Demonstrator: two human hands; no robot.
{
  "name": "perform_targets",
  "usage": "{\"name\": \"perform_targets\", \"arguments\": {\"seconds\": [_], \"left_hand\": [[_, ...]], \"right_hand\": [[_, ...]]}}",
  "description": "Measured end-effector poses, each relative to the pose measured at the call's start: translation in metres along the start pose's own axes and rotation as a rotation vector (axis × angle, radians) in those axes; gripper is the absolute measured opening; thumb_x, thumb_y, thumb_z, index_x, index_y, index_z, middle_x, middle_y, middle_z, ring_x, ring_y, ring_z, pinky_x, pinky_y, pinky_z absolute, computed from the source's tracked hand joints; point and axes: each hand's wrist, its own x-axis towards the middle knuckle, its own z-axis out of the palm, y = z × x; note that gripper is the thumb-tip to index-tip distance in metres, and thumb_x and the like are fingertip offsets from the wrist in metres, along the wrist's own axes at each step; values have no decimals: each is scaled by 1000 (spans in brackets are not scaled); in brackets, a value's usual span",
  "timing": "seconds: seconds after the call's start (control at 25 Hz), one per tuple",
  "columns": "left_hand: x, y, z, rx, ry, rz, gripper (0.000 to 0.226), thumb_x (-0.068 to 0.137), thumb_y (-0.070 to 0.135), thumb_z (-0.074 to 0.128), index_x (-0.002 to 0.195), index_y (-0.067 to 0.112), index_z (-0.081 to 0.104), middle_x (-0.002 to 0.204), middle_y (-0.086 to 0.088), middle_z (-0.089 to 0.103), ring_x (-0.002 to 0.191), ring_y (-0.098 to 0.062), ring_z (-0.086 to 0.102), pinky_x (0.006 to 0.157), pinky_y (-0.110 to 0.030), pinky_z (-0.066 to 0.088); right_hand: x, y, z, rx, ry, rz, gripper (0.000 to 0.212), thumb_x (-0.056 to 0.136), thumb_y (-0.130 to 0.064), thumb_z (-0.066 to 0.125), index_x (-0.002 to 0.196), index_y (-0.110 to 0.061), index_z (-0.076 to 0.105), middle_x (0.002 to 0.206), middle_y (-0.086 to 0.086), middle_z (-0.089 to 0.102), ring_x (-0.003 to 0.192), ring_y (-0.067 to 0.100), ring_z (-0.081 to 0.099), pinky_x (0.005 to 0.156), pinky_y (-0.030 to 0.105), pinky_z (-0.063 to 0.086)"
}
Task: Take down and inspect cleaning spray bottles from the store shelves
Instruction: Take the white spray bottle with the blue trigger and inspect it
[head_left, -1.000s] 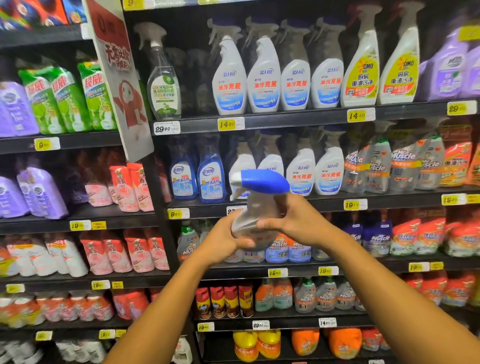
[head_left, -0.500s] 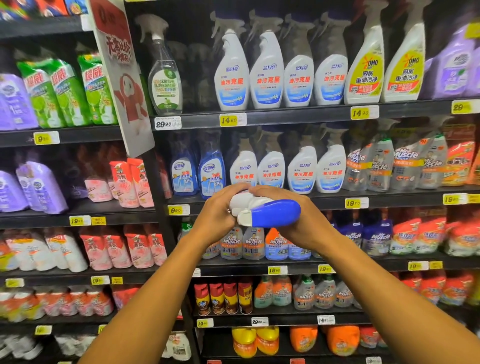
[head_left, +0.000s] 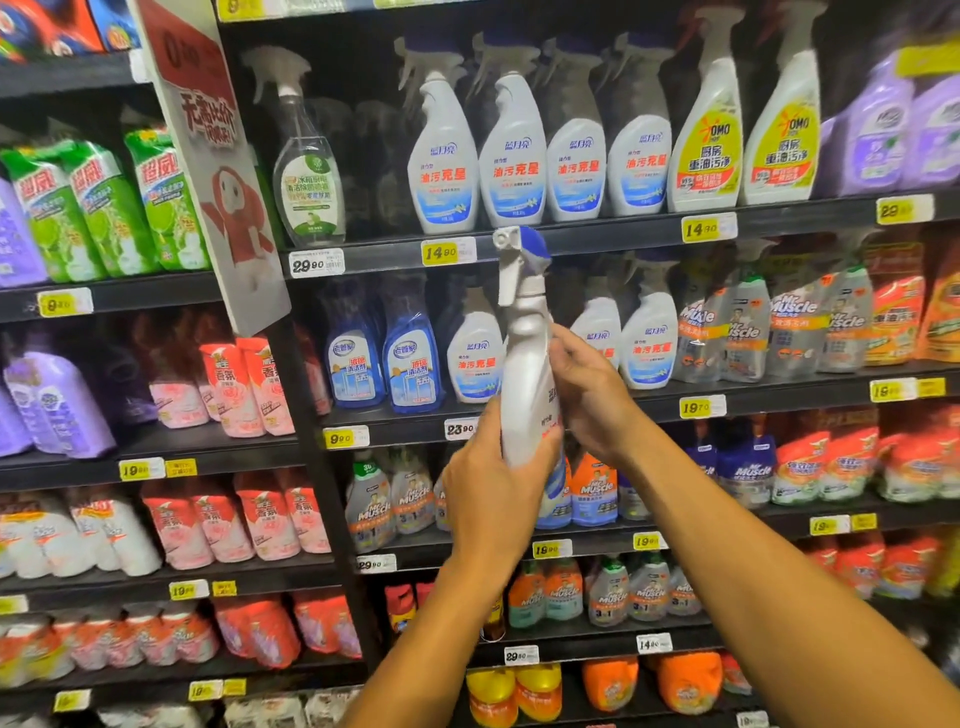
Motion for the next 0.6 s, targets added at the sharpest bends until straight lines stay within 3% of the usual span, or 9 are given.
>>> {"name": "perform_targets", "arguments": {"seconds": [0.2,0.36,0.6], "left_hand": [[11,22,6,170,-110,136,51,88,58,53,128,26,52,110,3,63,97,-21,61,76,-40,51],[19,27,11,320,-81,166,57,87,64,52,127,23,53,108,3,64,96,-19,61,71,-33,47],[18,28,14,342,-81,174,62,86,67,51,130,24,53,105,2,66,95,-20,62,71,-33,47]], "right_hand": [[6,-3,-12,313,128,167,34,100,-28,45,118,-7,64,104,11,72,93,23,69,85,37,56],[4,-4,-13,393,165,234,44,104,-34,40,105,-8,76,101,11,76,86,22,73,73,35,61],[4,-10,-17,367,158,240,44,104,-34,41,135,-6,54,102,10,76,87,22,72,75,35,61]]}}
